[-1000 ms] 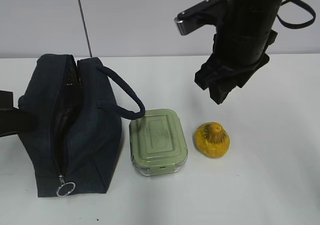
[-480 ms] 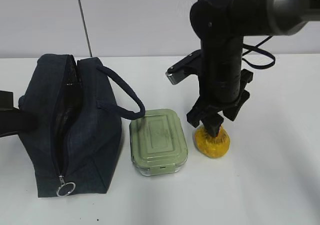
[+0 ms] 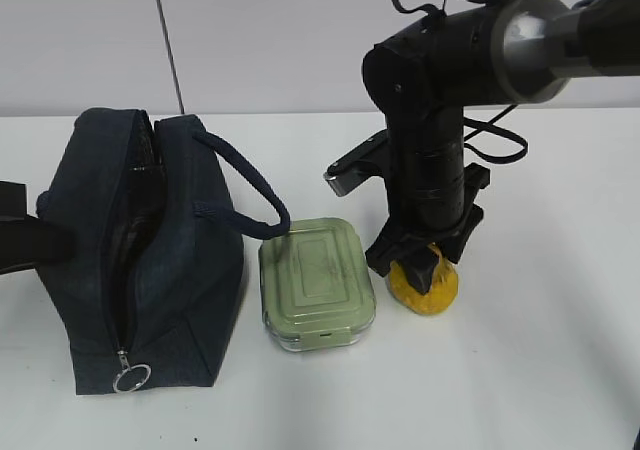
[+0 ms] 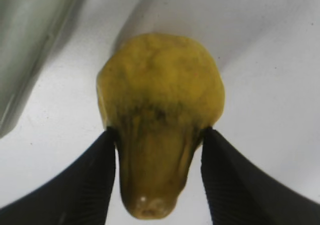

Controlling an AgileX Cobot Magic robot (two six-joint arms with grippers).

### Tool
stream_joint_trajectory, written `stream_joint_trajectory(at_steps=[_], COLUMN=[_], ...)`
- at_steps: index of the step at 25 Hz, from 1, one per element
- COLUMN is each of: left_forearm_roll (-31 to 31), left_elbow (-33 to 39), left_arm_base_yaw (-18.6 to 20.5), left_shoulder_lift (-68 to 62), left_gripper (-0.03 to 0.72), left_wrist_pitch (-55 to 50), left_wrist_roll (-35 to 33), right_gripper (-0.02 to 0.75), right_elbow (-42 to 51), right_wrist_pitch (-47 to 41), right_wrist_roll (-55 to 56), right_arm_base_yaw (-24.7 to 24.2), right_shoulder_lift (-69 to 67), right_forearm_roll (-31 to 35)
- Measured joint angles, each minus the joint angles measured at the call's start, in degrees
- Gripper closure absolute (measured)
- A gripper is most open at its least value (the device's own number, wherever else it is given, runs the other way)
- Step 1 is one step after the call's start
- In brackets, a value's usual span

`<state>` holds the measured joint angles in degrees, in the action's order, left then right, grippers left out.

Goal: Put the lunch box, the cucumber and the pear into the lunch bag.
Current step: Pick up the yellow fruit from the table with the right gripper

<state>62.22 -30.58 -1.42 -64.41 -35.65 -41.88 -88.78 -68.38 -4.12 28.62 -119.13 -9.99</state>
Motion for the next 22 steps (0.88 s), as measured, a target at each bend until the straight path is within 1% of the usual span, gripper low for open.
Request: stream_joint_trajectory(at_steps=[2,5,8,14,22], left_forearm_roll=[0.00,0.00,0.00,0.00,-0.05], left_elbow=[0.00,0.00,0.00,0.00,0.00], left_arm_base_yaw=[0.00,0.00,0.00,0.00,0.00], left_shoulder_lift=[0.00,0.00,0.00,0.00,0.00], left_gripper=[0.704,0.704,0.704,0.704,0.704], left_wrist_pitch=[0.00,0.00,0.00,0.00,-0.34], left_wrist_roll=[0.00,0.00,0.00,0.00,0.00], right_gripper=[0.364,0.457,0.497,0.511,0.517], right_elbow=[-0.13,-0.35,-0.49,-4.22,-18.90], right_wrist_pitch=[0.00,0.00,-0.34,-1.26,-1.47], right_wrist_roll=[0.00,0.00,-0.10,-0.13,-0.13], right_arm_base_yaw=[0.00,0.00,0.10,0.10,0.00], right_shoulder_lift=[0.00,0.00,0.00,-1.07,-1.41], right_forearm_roll=[0.00,-0.41,-0.64,-1.58,-1.41])
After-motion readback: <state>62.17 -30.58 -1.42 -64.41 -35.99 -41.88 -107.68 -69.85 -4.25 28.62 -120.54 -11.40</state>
